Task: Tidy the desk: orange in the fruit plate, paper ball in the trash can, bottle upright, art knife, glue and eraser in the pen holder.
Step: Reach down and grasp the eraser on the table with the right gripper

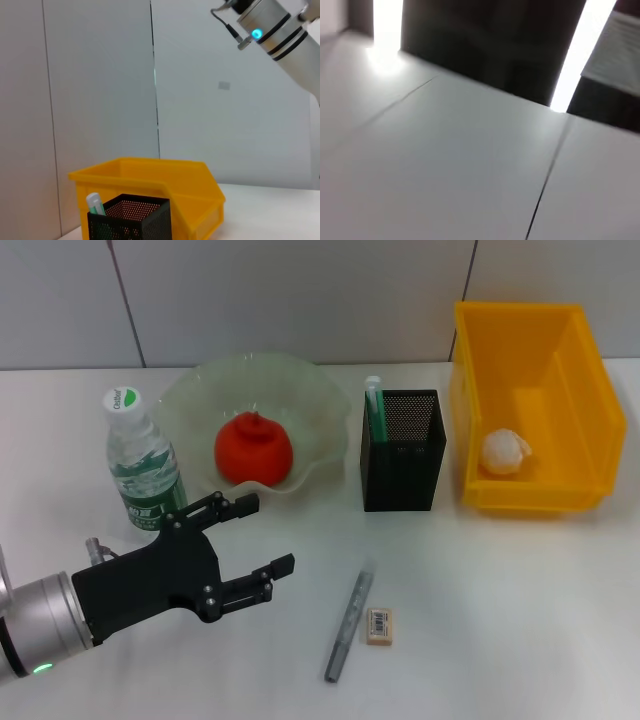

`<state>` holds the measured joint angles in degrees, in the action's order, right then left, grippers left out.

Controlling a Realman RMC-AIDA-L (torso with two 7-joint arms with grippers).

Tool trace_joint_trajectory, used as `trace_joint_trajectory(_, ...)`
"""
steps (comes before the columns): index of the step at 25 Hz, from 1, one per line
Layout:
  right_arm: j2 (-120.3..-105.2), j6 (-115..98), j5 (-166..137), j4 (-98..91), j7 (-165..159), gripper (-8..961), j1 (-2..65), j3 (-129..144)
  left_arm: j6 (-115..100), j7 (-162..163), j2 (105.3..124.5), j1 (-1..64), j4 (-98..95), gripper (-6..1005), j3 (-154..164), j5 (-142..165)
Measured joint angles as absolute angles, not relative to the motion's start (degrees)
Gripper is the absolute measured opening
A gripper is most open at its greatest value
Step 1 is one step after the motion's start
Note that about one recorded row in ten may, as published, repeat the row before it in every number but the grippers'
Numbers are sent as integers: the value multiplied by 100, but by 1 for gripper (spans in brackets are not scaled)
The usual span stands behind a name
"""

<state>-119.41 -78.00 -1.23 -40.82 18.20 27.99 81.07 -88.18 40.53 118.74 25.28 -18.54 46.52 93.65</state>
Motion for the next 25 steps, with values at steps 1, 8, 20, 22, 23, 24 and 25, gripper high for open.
trace_joint_trajectory(1,-11938,-7819,-80,-4125,1214,648,2779,8105,-8825,4053,11874,2520,-1854,785,4650,9365)
trace_joint_trajectory(8,-11898,-7784,-389,-4106,-2788,756,2703,8109,-8860,4058,11874,2506,-1854,785,4649,9365)
trace_joint_trajectory(20,-11202,-8300,-3852,-3523,-7447,804,2693,7892,-8775,4077,11861,2572,-1863,785,4684,9369)
trace_joint_trajectory(22,-11103,-8560,-4496,-3397,-7768,803,2722,7617,-8736,4078,11860,2576,-1860,785,4691,9375)
trace_joint_trajectory(23,-11063,-8657,-4844,-3372,-7907,803,2735,7469,-8722,4078,11857,2580,-1859,785,4693,9383)
trace_joint_trajectory(24,-11042,-8717,-5180,-3372,-8036,803,2749,7339,-8710,4078,11854,2588,-1858,785,4693,9392)
trace_joint_trajectory(25,-11018,-8782,-5567,-3383,-8209,803,2764,7208,-8710,4078,11854,2588,-1858,785,4693,9392)
